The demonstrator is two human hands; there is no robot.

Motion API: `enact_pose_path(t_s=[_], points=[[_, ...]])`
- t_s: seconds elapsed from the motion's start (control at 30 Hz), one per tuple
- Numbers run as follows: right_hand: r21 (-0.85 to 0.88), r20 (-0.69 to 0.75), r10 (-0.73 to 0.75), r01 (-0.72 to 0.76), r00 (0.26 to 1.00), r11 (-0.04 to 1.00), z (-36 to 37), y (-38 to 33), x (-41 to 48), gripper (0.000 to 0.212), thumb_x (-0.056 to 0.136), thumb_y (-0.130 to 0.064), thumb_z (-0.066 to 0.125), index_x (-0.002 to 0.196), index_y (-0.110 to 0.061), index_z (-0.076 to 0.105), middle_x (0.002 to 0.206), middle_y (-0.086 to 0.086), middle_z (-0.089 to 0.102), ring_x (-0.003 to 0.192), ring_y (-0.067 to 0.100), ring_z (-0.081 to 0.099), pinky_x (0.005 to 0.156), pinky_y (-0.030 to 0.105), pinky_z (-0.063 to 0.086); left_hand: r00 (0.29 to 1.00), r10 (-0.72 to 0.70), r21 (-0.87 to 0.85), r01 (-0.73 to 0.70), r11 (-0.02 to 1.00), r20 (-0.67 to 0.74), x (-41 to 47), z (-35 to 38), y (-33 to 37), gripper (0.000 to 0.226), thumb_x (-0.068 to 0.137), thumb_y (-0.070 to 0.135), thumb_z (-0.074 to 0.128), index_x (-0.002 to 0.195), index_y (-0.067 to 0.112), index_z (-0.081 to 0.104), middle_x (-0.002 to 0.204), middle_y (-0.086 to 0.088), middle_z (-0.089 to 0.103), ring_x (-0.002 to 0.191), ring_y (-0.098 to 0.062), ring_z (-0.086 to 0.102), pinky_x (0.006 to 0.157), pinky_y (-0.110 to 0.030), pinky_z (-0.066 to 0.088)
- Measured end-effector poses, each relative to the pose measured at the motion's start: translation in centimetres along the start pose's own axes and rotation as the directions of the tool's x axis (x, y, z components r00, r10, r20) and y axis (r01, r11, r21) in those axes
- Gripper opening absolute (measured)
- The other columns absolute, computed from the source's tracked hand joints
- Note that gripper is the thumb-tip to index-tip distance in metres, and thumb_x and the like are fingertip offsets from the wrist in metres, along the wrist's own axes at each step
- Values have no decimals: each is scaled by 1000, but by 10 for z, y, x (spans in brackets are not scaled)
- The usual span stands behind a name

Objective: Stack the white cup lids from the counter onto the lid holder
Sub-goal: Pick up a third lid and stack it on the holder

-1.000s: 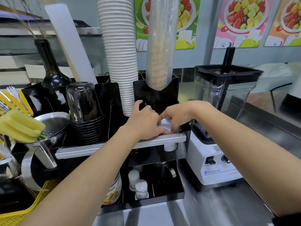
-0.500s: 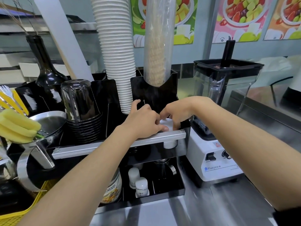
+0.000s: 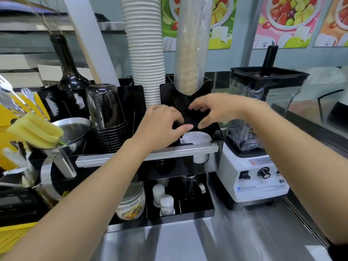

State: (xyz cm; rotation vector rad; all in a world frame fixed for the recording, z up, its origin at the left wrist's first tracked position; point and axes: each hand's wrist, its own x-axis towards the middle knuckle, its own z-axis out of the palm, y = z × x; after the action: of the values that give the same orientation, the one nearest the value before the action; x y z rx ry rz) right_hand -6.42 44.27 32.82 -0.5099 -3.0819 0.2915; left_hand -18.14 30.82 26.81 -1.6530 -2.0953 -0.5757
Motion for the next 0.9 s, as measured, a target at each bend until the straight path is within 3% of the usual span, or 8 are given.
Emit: enact_pose_path(t_s=[0.07,0.23,0.33,0.4,0.47,0.67,0.8,0.9], points=[[-6,-189,-31,30,981,1000,-5,-9,-14,59,80,-29,68,134,-26,43,135,-2,53,120,17,51,109,44,29,995,-35,-30,32,999,-95,-14,-18,-4,51,81,59,42,98,19,67,111,2,67,111,-17,54,97,-35,29],[224,-455,-127,251,882,942,9,-47,-49,62,83,-30,66,138,-25,38,139,-4,49,114,5,48,89,16,34,970,-166,-137,143,980,-179,-71,-55,-15,57,79,59,41,116,20,60,128,-1,58,123,-19,47,106,-42,33],[245,-493,-173,327,853,913,36,-76,-66,67,83,-32,66,140,-25,34,142,-4,45,119,8,47,99,25,34,952,-256,-176,226,958,-170,-116,-66,-18,60,77,60,40,123,22,53,133,0,55,125,-17,44,107,-40,32],[250,-492,-208,366,845,896,61,-96,-75,68,82,-35,66,141,-24,32,142,-3,44,126,13,44,110,42,32,939,-305,-197,273,942,-158,-147,-70,-18,63,77,60,40,125,23,51,134,0,53,125,-16,43,106,-34,30],[283,-462,-237,396,855,874,89,-115,-81,70,82,-37,65,142,-25,30,144,-2,43,130,15,41,110,51,30,928,-350,-219,317,923,-130,-180,-71,-18,64,77,60,41,128,21,49,135,0,52,126,-17,42,104,-30,28],[304,-190,-301,348,934,887,202,-169,-94,83,80,-47,65,145,-22,20,151,0,31,138,16,27,114,36,19,870,-492,-222,485,846,25,-282,-48,-17,70,75,63,42,130,21,45,135,-1,52,126,-18,44,106,-38,34],[324,101,-272,227,957,918,277,-193,-110,91,79,-48,65,147,-19,13,156,2,20,141,19,20,115,38,18,784,-567,-206,616,760,253,-350,-16,-16,86,67,73,39,135,22,38,142,-1,45,130,-19,38,108,-37,29],[295,227,-243,171,943,940,316,-206,-125,89,78,-46,65,146,-17,15,153,5,26,138,20,24,112,36,20,721,-564,-220,674,705,403,-392,3,-12,90,63,75,44,137,24,34,143,2,42,132,-18,35,108,-33,26]])
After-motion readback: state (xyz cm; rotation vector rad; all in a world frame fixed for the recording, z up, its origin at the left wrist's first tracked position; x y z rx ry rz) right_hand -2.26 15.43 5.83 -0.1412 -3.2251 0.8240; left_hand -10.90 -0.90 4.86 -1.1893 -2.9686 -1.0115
